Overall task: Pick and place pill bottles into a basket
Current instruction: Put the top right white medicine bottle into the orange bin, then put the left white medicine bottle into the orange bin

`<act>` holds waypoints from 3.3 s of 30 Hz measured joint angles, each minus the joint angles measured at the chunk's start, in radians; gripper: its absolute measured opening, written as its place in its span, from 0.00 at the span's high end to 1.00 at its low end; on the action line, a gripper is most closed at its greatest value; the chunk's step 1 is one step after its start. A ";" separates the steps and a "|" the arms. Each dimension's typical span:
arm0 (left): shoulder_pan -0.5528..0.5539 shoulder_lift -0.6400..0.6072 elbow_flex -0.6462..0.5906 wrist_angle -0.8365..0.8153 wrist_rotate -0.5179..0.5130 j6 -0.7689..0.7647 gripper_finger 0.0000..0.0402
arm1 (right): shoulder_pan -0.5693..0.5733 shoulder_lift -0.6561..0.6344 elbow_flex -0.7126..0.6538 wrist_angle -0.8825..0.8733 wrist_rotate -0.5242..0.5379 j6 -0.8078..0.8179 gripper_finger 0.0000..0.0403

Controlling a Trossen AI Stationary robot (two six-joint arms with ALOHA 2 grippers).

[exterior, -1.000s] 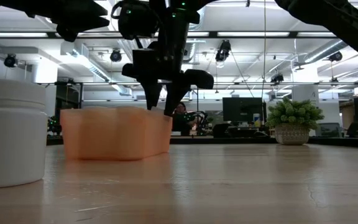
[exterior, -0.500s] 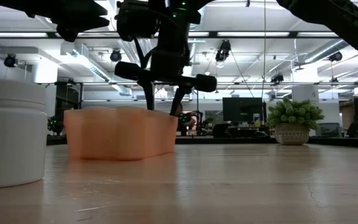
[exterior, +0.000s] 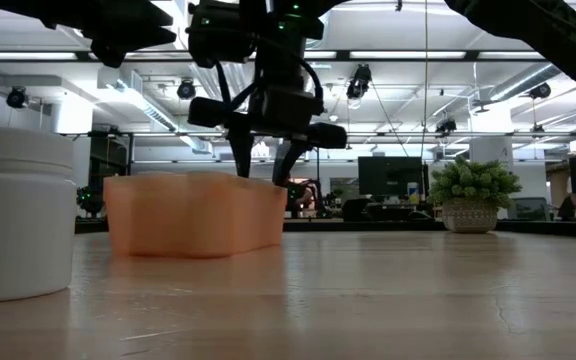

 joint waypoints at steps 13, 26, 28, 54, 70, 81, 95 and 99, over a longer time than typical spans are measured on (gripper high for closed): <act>0.001 0.000 0.000 0.000 -0.002 0.000 0.60 | 0.000 0.000 -0.018 0.008 0.050 -0.051 0.63; 0.001 0.000 -0.003 0.000 -0.002 0.000 0.60 | 0.002 0.000 -0.055 0.055 0.045 -0.043 0.52; 0.001 0.000 -0.005 0.000 -0.002 0.000 0.60 | 0.002 0.000 -0.055 0.058 0.045 -0.043 0.52; 0.001 0.000 -0.009 0.001 -0.002 -0.001 0.60 | 0.002 0.000 -0.049 0.111 0.050 0.126 0.51; 0.000 0.000 -0.009 0.001 -0.002 -0.001 0.60 | 0.002 -0.001 -0.049 0.125 0.042 0.210 0.51; 0.001 0.000 -0.009 0.002 -0.002 0.000 0.60 | 0.001 -0.003 -0.049 0.154 0.004 0.306 0.29; 0.001 0.000 -0.009 0.001 -0.002 0.000 0.60 | 0.002 -0.008 0.039 0.147 0.107 0.494 0.21; 0.001 0.000 -0.009 0.001 -0.002 0.000 0.60 | 0.002 -0.008 0.094 0.063 0.106 0.560 0.21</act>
